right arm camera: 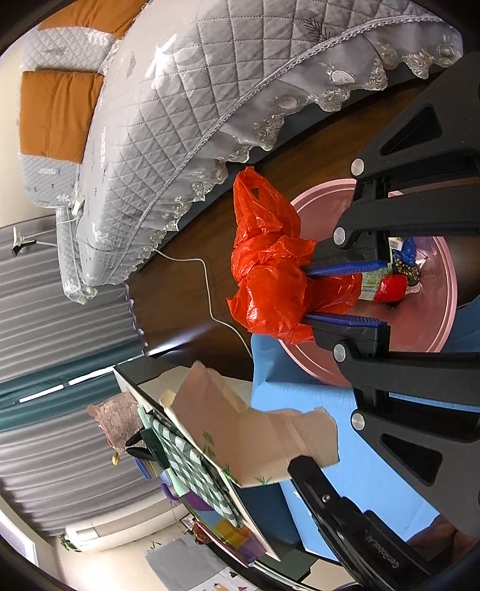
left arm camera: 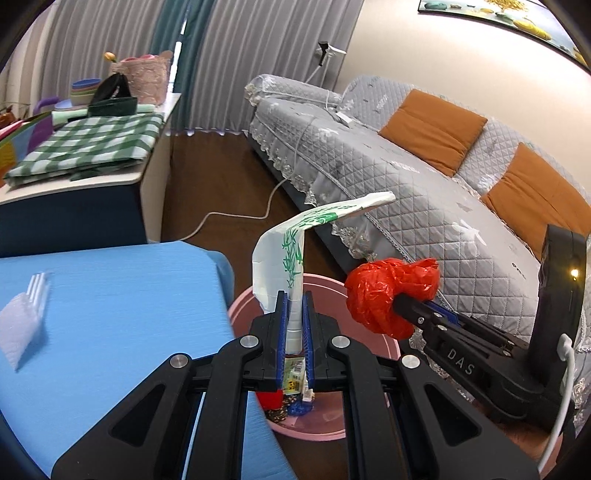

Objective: Collect trash
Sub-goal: 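Carry the paper bag and orange-red bag over the pink bin and open both tools, then grasp the clear bubble-wrap piece with the left tool while the right tool grasps the clear straws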

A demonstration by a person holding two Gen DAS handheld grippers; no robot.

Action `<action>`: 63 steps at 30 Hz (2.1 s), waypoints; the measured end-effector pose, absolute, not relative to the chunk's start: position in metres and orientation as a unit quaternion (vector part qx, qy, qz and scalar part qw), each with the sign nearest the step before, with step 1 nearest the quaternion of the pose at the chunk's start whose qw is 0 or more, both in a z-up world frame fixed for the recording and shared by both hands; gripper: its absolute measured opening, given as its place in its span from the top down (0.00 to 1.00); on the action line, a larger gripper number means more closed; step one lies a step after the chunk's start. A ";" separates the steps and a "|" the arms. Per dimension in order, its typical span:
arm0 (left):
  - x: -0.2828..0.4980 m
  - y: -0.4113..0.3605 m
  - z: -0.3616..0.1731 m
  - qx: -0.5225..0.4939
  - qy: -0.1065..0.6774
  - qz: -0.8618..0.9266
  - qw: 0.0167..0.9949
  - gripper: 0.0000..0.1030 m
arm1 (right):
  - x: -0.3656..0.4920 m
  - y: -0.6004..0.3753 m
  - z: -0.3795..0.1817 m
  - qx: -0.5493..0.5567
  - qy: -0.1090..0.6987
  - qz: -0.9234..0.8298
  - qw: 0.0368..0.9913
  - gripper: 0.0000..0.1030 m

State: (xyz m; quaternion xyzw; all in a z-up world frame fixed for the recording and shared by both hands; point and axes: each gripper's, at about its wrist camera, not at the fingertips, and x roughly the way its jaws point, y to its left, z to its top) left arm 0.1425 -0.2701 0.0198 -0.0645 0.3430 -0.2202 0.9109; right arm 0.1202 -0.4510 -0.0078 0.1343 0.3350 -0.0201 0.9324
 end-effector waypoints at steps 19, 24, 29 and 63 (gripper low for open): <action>0.122 -0.230 0.016 -0.065 0.354 -0.200 0.911 0.79 | 0.114 -0.436 0.002 0.120 0.323 -0.021 0.939 0.59; 0.107 -0.199 0.022 -0.059 0.347 -0.182 0.918 0.79 | 0.110 -0.417 0.015 0.109 0.304 -0.011 0.946 0.59; 0.094 -0.159 0.027 -0.060 0.339 -0.157 0.926 0.79 | 0.105 -0.387 0.025 0.090 0.290 0.009 0.953 0.59; 0.131 0.026 -0.047 -0.144 0.367 0.020 0.919 0.52 | 0.155 -0.249 0.002 0.050 0.313 0.135 0.939 0.68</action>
